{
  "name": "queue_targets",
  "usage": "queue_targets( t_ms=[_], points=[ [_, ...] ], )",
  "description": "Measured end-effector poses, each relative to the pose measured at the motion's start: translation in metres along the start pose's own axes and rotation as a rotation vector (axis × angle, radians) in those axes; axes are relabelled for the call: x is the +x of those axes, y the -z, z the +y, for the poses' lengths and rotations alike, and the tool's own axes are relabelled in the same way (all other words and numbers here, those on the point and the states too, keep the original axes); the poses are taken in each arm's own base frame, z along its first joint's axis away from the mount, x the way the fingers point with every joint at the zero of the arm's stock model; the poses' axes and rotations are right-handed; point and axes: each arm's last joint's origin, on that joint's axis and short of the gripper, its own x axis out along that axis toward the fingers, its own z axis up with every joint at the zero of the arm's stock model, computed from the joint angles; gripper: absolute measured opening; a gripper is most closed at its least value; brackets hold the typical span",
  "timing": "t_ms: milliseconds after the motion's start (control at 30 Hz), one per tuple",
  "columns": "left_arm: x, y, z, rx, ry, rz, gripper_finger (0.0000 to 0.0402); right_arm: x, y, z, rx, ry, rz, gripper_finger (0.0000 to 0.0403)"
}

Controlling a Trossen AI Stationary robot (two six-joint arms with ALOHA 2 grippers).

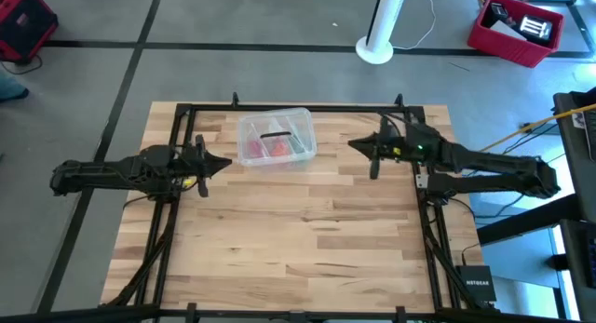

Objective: Roll bandage
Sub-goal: Return to Home Position

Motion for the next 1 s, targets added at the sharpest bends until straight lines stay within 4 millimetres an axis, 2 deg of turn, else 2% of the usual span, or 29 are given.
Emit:
queue_targets(
  t_ms=[200,533,933,1000],
  points=[
    [-0.006,0.012,0.002,-0.051,0.002,-0.023,0.0002,-0.028,0.035,-0.003,0.063,-0.009,-0.068,0.0012],
    [-0.013,0.034,0.005,-0.134,0.011,-0.096,0.0003,-0.059,0.073,-0.005,0.116,-0.082,-0.230,0.0010],
    [-0.013,0.053,0.006,-0.153,0.013,-0.102,0.0003,-0.064,0.122,-0.011,0.185,-0.066,-0.309,0.0008],
    [-0.011,0.056,0.005,-0.157,0.014,-0.092,0.0001,-0.064,0.124,-0.011,0.199,-0.050,-0.308,0.0007]
  ],
)
